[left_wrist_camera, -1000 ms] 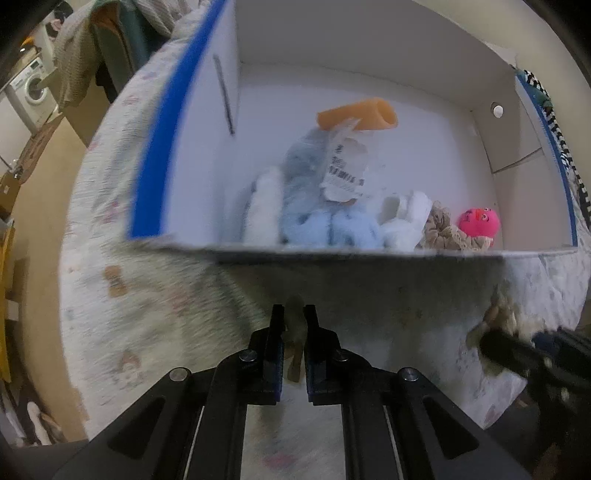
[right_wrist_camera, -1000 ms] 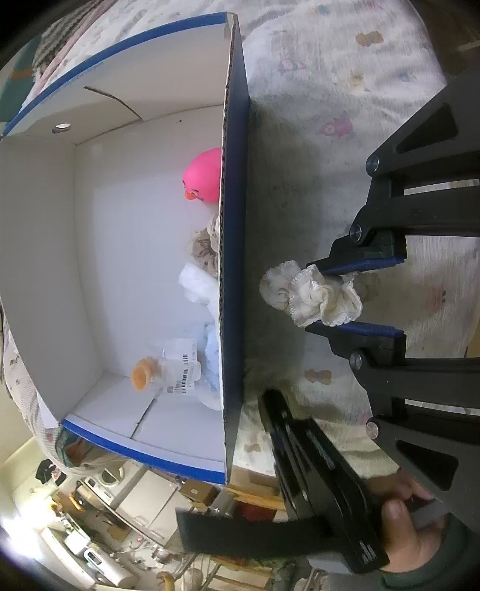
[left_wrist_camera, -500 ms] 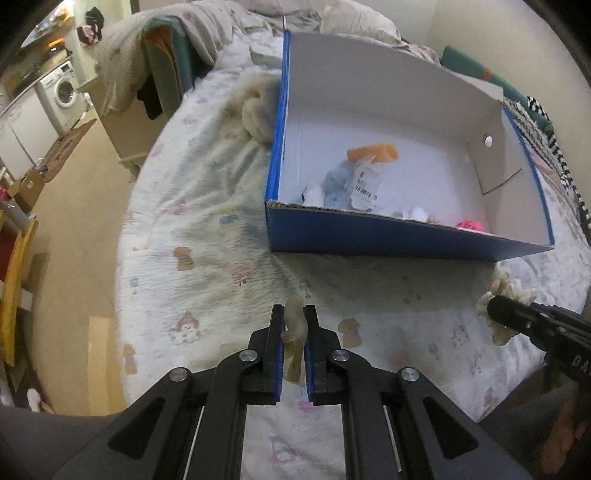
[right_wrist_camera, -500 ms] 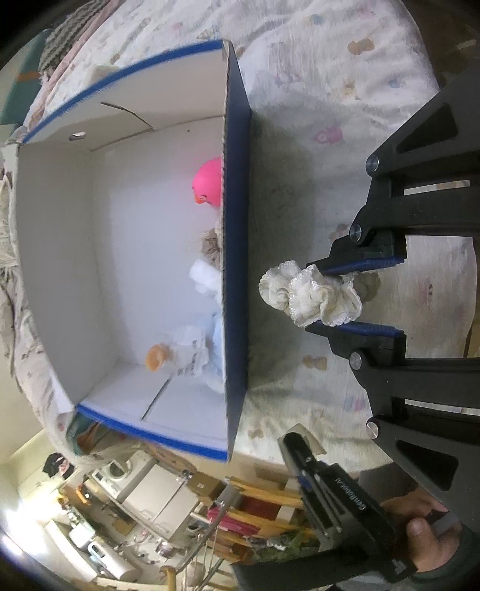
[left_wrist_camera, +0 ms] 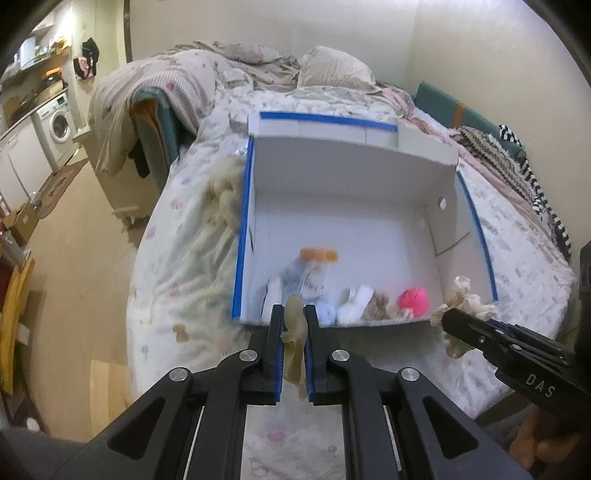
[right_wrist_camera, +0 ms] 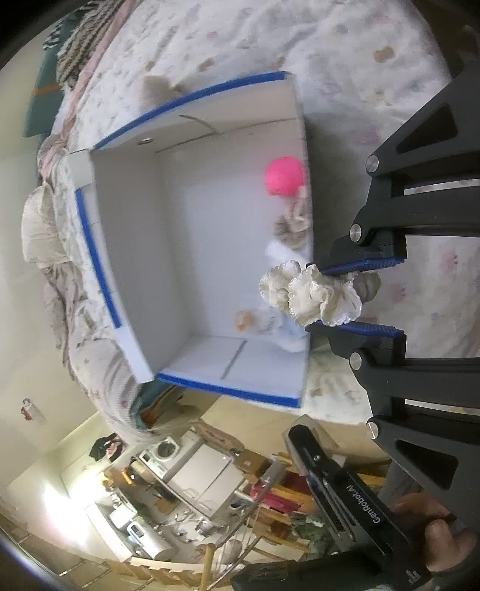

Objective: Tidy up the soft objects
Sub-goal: 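Lower the cream item and tan item into the box with both grippers, then open both grippers and lift them out of the box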

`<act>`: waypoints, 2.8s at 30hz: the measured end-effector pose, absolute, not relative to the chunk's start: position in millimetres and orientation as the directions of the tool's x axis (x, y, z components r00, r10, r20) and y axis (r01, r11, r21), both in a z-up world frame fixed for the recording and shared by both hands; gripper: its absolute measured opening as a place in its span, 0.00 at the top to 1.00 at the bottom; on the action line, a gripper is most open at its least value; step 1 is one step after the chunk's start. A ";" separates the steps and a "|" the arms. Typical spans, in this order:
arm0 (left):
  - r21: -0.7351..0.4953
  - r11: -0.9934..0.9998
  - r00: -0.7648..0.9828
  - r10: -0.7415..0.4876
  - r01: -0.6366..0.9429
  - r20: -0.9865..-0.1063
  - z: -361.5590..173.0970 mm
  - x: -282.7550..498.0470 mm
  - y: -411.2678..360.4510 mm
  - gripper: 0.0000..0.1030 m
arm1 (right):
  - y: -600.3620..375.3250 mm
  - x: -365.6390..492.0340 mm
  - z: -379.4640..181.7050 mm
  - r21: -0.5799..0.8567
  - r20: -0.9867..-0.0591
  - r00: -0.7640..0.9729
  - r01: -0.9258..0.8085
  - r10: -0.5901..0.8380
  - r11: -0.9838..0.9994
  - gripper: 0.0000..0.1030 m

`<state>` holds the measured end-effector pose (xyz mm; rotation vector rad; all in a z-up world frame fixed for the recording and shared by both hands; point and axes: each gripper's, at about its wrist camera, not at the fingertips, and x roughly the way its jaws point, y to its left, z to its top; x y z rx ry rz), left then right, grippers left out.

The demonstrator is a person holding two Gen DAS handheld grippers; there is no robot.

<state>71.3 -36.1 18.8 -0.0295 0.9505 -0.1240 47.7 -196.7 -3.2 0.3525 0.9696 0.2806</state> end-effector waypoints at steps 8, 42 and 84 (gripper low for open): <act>-0.080 0.991 0.589 -0.130 0.110 -0.798 36.2 109.2 -47.5 0.92 | -204.2 83.9 17.9 0.418 -0.729 0.568 -0.073 0.382 0.906 0.76; -0.030 0.983 0.485 -0.117 0.184 -0.866 -52.5 173.9 -75.5 0.90 | -208.2 137.0 -76.2 0.394 -0.853 0.398 0.067 0.337 0.917 0.76; -0.002 0.993 0.564 -0.068 0.117 -0.823 -29.5 168.2 -74.3 0.32 | -224.1 131.2 -57.1 0.414 -0.811 0.515 0.173 0.276 0.894 0.00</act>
